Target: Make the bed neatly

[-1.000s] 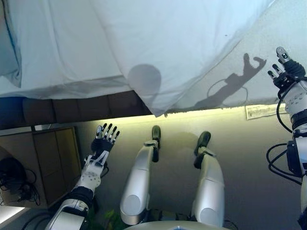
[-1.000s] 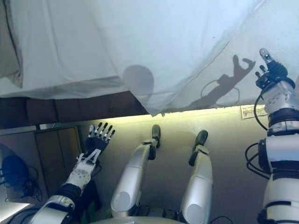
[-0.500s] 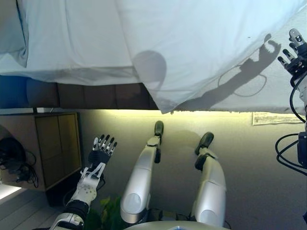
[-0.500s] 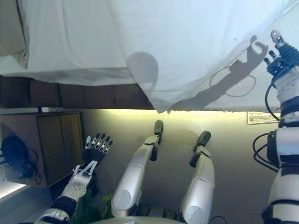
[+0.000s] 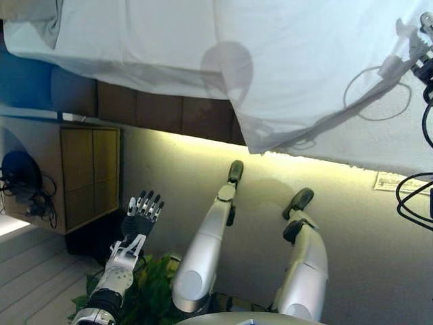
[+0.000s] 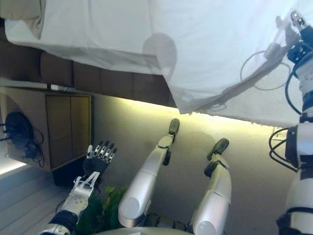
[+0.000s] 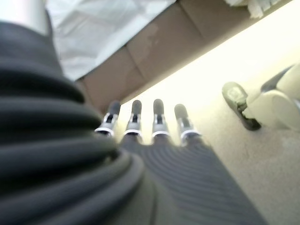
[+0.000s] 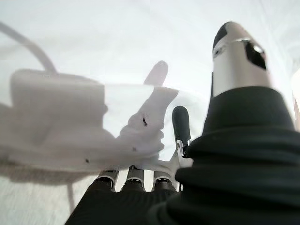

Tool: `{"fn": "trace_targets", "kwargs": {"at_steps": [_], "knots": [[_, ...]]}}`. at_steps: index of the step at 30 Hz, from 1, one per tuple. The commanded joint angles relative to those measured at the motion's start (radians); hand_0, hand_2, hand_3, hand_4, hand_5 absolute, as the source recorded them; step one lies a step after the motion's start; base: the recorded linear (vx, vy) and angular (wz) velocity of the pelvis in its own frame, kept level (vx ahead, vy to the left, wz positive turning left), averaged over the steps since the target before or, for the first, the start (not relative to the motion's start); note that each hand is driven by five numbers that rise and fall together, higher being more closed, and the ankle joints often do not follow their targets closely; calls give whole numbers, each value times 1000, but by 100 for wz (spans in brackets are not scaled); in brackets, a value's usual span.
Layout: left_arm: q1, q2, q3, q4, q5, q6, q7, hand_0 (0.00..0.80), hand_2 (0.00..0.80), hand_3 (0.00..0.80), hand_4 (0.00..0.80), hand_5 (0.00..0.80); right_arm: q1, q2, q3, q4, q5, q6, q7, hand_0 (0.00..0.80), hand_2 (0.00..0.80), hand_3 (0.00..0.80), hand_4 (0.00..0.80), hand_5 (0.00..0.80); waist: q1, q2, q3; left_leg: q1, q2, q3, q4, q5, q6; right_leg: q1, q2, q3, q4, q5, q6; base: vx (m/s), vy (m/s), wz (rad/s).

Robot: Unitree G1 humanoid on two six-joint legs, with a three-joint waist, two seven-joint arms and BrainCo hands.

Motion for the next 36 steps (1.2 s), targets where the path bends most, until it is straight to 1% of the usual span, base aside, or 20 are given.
{"fn": "trace_targets", "kwargs": {"at_steps": [1,2,4,6,10,12,14,17,25,31,36], "knots": [[68,45,19,-19,-30,-2,-30,0,0,0,0,0,-87,-64,100,-54,13,-32,27,0,0,0,0,0,33,78,0,-22,55,25,-17,-12,-17,-67,-20,42,123,-52,22,36,36,19],[76,42,23,-14,-25,5,-44,0,0,0,0,0,-97,-62,106,-56,16,-49,37,0,0,0,0,0,38,88,0,-24,49,23,-16,-11,-15,-74,-23,44,132,-58,20,33,24,14],[87,45,35,-6,-23,15,-65,0,0,0,0,0,-113,-60,115,-69,32,-70,63,0,0,0,0,0,44,96,0,-23,45,23,-20,-8,-15,-75,-26,45,135,-62,21,26,3,9],[93,51,51,-1,-18,30,-81,0,0,0,0,0,-119,-55,109,-84,59,-98,96,0,0,0,0,0,46,97,0,-23,45,23,-19,-9,-16,-73,-29,41,136,-66,22,17,-14,1],[103,52,72,-6,8,45,-95,0,0,0,0,0,-117,-49,109,-118,30,-175,167,0,0,0,0,0,47,92,0,-21,45,18,-8,-11,-19,-66,-28,39,145,-72,21,41,-24,4],[108,58,73,-19,4,44,-93,0,0,0,0,0,-110,-53,101,-134,25,-186,179,800,800,800,800,800,44,88,0,-21,47,21,-6,-12,-21,-64,-26,38,143,-70,23,40,-12,3],[111,59,76,-25,9,45,-96,0,0,0,0,0,-105,-61,91,-134,25,-192,197,800,800,800,800,800,44,88,0,-24,48,21,-1,-14,-20,-66,-27,39,146,-70,24,35,-21,2],[120,63,76,-22,12,42,-105,0,0,0,0,0,-99,-68,81,-138,25,-206,188,800,800,800,800,800,45,90,0,-29,48,21,6,-16,-18,-70,-26,38,153,-69,24,0,0,0],[124,88,83,-6,-7,43,-115,0,0,0,0,0,-70,-71,69,-142,48,-215,192,800,800,800,800,800,42,88,0,-42,53,22,6,-17,-15,-82,-21,37,146,-63,25,0,0,0],[115,97,83,-6,-1,40,-122,0,0,0,0,0,-50,-66,67,-151,56,-200,218,800,800,800,800,800,38,75,0,-41,56,24,5,-20,-17,-73,-17,28,126,-53,28,-18,-24,2],[100,110,83,-8,2,37,-130,0,0,0,0,0,-11,-36,64,-169,48,-173,252,800,800,800,800,800,33,52,0,-24,66,28,-4,-22,-23,-44,-10,15,89,-36,32,-40,-38,-3]]}}
